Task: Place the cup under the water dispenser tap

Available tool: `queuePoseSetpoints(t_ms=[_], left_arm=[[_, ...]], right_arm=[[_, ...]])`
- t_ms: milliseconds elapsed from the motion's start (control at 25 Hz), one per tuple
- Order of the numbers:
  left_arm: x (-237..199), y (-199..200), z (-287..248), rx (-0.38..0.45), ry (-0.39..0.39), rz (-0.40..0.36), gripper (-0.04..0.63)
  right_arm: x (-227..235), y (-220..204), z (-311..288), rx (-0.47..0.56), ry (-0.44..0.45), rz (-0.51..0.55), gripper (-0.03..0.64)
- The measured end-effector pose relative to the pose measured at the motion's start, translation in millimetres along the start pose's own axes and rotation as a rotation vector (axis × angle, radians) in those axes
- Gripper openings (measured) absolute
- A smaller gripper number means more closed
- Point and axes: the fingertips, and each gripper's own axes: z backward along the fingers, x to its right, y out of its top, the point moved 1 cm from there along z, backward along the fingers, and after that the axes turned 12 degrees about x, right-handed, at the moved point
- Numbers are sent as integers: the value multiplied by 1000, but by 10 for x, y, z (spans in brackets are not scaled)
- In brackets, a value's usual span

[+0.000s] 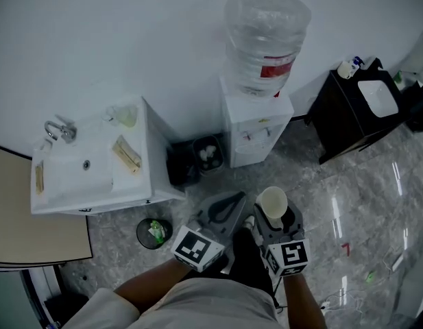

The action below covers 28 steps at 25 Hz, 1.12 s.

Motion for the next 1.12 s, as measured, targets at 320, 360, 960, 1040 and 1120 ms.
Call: queuePoseSetpoints(t_ms=[320, 360, 960, 1040, 1120], left_arm=[[-650, -355, -805, -9, 77, 25, 5], [-737, -399, -908, -12, 91, 27, 5], [-1813, -1714, -1530, -51, 142, 95, 5], [-1887, -1974, -1486, -65, 136, 103, 5], [-1974, -2243, -1436, -90, 131, 107, 5]], right_arm=[[620, -382, -942, -34, 78, 36, 270], [688, -419, -1064, -30, 91, 39, 270], [1223, -2677, -2364, -153, 120, 103, 268], [1306, -3084, -2497, -169, 100, 111, 268], [1399, -3440, -2651, -177, 80, 121, 270]])
